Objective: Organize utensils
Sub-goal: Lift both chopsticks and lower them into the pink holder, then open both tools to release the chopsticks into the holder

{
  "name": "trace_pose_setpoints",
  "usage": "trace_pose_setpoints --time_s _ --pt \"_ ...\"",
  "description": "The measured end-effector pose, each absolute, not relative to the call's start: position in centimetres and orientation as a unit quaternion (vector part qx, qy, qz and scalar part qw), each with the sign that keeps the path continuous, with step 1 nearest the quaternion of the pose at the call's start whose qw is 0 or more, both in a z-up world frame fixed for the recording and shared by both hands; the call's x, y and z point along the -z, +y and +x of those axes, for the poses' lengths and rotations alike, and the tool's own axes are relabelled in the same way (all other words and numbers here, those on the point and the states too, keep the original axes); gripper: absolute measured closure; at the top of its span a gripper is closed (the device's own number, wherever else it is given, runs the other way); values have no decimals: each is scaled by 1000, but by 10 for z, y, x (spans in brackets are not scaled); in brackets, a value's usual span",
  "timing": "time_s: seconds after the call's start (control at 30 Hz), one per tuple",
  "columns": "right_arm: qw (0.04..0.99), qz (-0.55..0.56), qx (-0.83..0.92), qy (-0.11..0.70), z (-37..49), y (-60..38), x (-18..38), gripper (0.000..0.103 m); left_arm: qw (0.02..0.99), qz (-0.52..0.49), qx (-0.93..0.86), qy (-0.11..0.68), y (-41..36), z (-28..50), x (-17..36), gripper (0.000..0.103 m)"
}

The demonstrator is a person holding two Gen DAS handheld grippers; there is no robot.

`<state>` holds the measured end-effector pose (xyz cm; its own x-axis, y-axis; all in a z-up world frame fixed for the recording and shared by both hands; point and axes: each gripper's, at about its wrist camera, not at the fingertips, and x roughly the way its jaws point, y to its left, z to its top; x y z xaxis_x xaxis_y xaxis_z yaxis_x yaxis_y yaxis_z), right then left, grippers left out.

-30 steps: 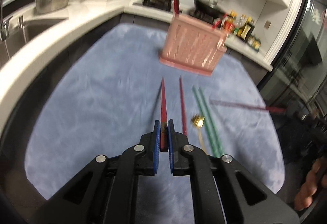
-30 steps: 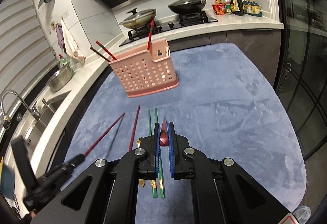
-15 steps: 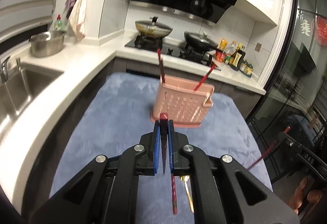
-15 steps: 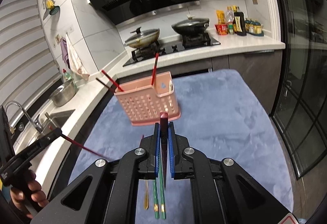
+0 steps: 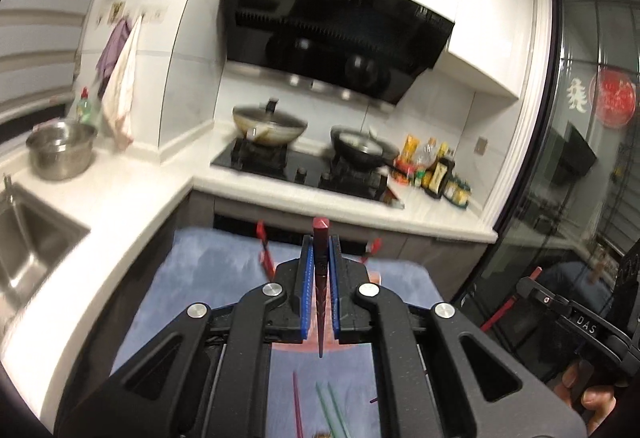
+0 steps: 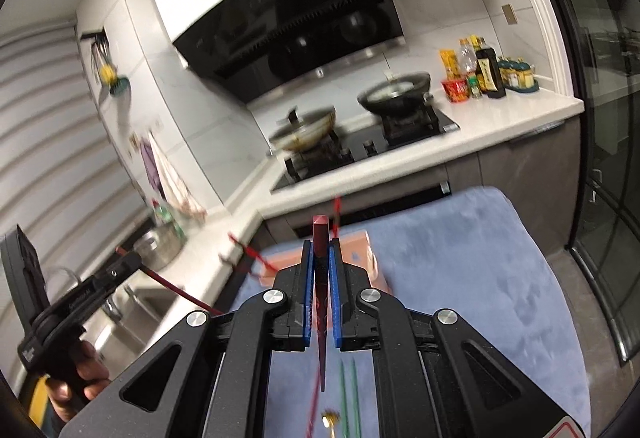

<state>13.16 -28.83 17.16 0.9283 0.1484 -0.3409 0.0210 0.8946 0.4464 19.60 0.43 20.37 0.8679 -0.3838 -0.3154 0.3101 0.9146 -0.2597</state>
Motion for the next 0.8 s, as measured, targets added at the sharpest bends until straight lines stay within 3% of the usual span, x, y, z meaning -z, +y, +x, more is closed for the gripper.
trace_pose_setpoints --time_s 0.37,0.8 --pt "950 275 -40 140 221 -307 -202 96 974 -90 158 136 -12 257 -230 96" --pt "946 265 -14 186 286 -302 -155 96 970 -79 147 177 -22 300 -185 96"
